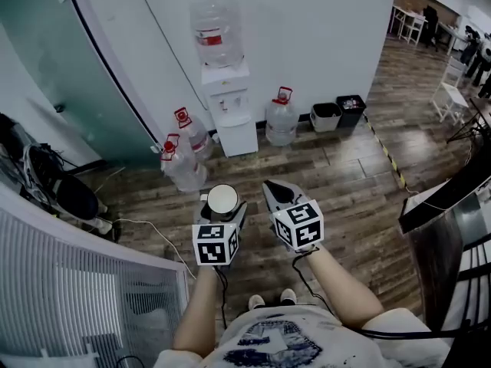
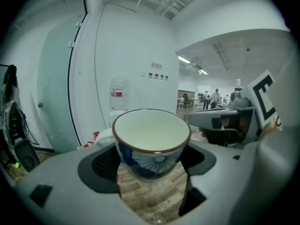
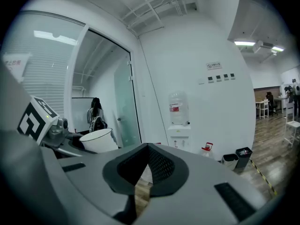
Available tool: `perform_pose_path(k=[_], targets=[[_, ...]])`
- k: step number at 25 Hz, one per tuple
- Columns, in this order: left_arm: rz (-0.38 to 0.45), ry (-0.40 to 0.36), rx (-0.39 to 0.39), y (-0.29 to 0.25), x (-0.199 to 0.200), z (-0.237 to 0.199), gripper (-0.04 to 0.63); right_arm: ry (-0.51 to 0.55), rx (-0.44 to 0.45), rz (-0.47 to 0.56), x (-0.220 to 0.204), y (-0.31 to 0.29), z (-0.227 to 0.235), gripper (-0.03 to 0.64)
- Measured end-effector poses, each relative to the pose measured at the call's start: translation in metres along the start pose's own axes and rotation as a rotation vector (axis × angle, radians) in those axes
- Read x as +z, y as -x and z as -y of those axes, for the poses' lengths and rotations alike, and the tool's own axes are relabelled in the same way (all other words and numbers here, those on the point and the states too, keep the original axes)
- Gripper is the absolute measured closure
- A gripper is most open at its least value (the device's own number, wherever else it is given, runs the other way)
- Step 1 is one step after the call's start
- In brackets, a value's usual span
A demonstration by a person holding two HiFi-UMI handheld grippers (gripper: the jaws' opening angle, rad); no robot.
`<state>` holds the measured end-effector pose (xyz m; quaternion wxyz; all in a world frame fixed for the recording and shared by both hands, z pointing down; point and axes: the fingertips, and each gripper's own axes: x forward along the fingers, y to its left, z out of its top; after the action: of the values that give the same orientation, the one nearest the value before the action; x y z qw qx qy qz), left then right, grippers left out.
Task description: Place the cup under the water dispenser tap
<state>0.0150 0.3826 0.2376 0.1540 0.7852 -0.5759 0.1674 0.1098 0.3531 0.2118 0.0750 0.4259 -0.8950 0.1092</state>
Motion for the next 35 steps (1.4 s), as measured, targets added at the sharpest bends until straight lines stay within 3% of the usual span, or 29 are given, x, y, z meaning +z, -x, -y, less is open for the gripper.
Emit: perform_pose_path(k=[18,26,35], targets=[[-0.010,0.022,0.038,-0.029,0.006,0.017,0.172,-0.007,0.048,-0.009,-0.008,0.001,0.040,0.597],[-0.025,0.032,0.025,-0.080,0.024,-0.023,0.172,-0.010,0.046,-0.048,-0.007,-0.063,0.061,0.597],[-0.036,0.031,-0.009,-0.158,0.062,-0.108,0.172,-0.024,0.019,-0.086,0.008,-0.180,0.082,0.597]])
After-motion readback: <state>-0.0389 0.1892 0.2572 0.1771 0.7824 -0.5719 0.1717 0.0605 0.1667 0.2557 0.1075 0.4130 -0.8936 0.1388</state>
